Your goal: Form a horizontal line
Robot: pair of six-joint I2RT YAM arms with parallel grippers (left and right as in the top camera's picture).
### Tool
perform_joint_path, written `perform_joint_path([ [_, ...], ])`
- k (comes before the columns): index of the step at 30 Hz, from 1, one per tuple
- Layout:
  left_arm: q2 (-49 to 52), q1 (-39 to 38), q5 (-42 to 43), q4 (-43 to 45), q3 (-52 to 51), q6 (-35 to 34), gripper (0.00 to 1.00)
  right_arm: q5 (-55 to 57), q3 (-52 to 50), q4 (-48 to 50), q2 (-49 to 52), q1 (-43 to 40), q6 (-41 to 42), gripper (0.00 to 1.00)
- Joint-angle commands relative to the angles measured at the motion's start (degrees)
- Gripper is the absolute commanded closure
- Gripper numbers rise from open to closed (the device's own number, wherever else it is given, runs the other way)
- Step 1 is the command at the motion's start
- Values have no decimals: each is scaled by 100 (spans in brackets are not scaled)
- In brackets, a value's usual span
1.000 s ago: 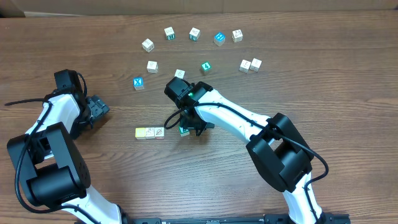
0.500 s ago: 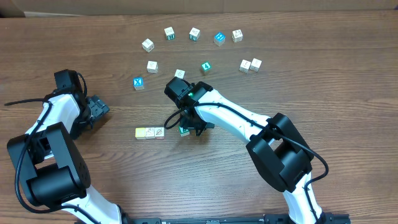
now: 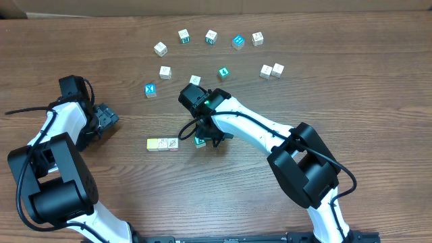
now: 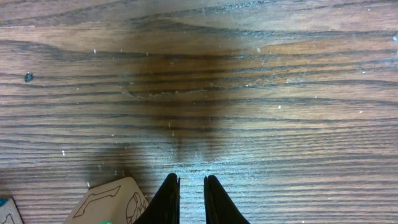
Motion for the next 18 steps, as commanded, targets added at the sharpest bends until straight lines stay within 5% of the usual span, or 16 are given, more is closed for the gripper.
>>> perform_joint_path([
  [1, 101, -44, -35, -37, -37, -13, 0, 92, -37, 15, -164, -9, 2, 88],
  [18, 101, -44, -35, -37, -37, -13, 0, 136, -37, 15, -164, -9, 0, 88],
])
